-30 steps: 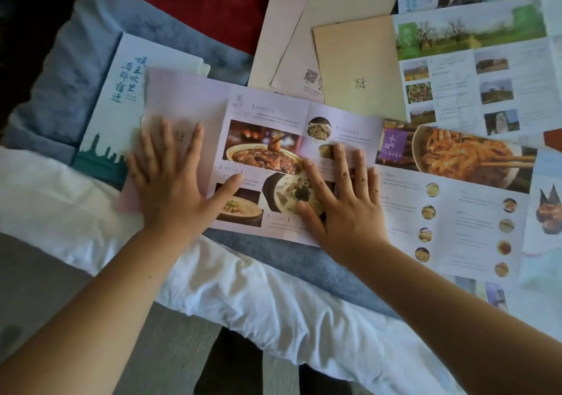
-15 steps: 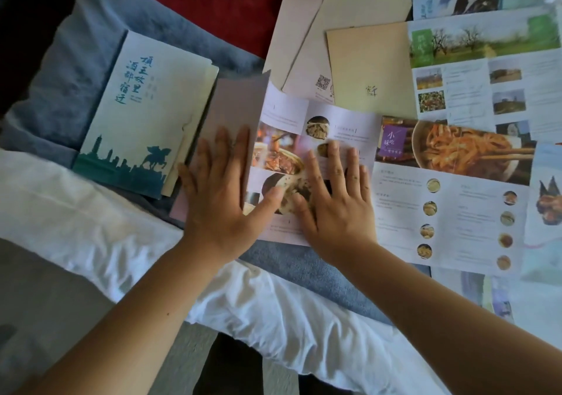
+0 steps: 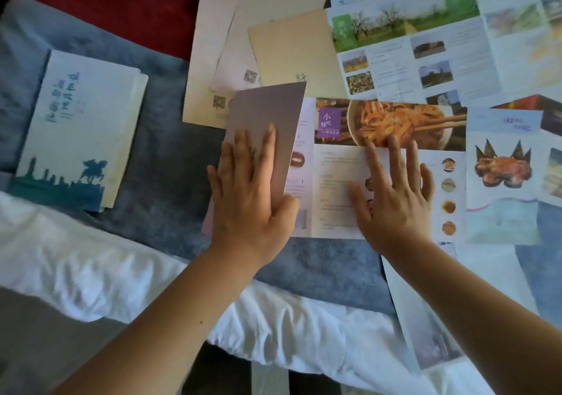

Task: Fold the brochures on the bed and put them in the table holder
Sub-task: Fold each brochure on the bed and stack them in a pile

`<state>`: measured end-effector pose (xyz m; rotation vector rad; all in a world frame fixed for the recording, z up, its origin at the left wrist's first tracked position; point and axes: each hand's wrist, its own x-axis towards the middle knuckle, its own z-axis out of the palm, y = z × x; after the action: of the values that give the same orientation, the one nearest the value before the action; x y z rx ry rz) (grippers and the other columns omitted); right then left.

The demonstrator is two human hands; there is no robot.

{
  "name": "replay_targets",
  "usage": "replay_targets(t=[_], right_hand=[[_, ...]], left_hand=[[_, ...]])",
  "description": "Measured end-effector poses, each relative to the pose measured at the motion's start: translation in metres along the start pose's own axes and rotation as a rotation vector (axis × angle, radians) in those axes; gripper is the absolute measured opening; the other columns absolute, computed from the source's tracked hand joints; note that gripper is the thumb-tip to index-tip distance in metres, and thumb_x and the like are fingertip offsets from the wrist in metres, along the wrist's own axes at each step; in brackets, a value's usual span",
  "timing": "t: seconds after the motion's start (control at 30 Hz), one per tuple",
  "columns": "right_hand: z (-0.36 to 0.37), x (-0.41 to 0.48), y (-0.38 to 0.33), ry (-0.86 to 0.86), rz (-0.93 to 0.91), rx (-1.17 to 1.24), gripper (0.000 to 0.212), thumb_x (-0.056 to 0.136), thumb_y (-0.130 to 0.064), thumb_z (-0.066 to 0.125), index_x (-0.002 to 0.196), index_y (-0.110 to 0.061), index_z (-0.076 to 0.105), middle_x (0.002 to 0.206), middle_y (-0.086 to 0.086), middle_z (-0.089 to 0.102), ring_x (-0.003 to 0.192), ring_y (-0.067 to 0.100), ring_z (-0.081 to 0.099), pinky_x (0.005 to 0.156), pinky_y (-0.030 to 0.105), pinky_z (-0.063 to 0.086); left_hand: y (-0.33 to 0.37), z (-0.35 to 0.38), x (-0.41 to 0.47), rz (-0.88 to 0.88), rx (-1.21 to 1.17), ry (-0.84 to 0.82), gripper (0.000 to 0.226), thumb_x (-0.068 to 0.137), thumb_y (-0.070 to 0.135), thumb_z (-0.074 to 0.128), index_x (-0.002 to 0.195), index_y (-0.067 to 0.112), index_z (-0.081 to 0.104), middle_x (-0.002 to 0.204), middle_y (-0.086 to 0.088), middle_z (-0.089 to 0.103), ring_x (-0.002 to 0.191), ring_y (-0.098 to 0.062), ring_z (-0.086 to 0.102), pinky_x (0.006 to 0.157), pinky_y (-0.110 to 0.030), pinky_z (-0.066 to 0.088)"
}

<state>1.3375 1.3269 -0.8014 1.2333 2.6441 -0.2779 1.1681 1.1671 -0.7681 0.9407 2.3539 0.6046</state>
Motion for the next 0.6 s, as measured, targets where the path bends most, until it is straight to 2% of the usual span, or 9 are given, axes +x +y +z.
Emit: replay_targets(t=[0.13, 0.3, 0.4, 0.5, 0.6], right_hand=[[-0.002, -0.017, 0.040, -0.023, 0.024, 0.004, 0.070, 0.101, -0.065, 0.021, 0.163, -0.037, 0.005, 0.173, 0.004, -0.005, 0.158, 0.023, -0.012, 0.127, 0.048, 0.003], [0.000, -0.027, 0.069, -0.057, -0.040, 0.031, 0.074, 0.100, -0.071, 0.023, 0.162, -0.041, -0.003, 0.172, 0.001, -0.011, 0.158, 0.020, -0.015, 0.128, 0.043, 0.003], [0.005, -0.027, 0.076, -0.063, -0.069, 0.049, 0.074, 0.100, -0.072, 0.021, 0.162, -0.041, -0.006, 0.171, 0.000, -0.015, 0.157, 0.020, -0.017, 0.129, 0.046, 0.002], [0.009, -0.027, 0.078, -0.059, -0.083, 0.062, 0.074, 0.100, -0.072, 0.018, 0.162, -0.040, -0.008, 0.171, 0.000, -0.017, 0.157, 0.020, -0.018, 0.128, 0.046, 0.000], [0.013, -0.025, 0.079, -0.046, -0.091, 0.062, 0.074, 0.101, -0.070, 0.018, 0.162, -0.038, -0.009, 0.171, 0.002, -0.017, 0.157, 0.022, -0.019, 0.128, 0.047, 0.000]], left_hand=[[0.021, 0.017, 0.006, -0.032, 0.150, -0.077, 0.084, 0.085, 0.055, 0.016, 0.161, 0.037, -0.015, 0.171, -0.010, -0.015, 0.157, -0.037, -0.012, 0.124, -0.059, -0.008], [0.029, 0.046, 0.015, -0.019, 0.319, -0.124, 0.080, 0.085, 0.060, 0.006, 0.159, 0.041, -0.020, 0.169, -0.009, -0.024, 0.153, -0.045, -0.020, 0.123, -0.064, -0.006], [0.018, 0.067, 0.016, -0.008, 0.422, -0.089, 0.078, 0.091, 0.069, 0.009, 0.160, 0.041, -0.014, 0.169, -0.011, -0.023, 0.152, -0.048, -0.021, 0.121, -0.068, -0.004], [0.009, 0.080, 0.013, 0.039, 0.523, -0.025, 0.082, 0.095, 0.075, 0.015, 0.164, 0.034, -0.001, 0.171, -0.016, -0.011, 0.153, -0.052, -0.010, 0.120, -0.070, 0.001], [0.006, 0.085, 0.014, 0.048, 0.562, 0.005, 0.083, 0.095, 0.076, 0.015, 0.164, 0.033, 0.000, 0.171, -0.017, -0.008, 0.153, -0.053, -0.007, 0.119, -0.071, 0.005]])
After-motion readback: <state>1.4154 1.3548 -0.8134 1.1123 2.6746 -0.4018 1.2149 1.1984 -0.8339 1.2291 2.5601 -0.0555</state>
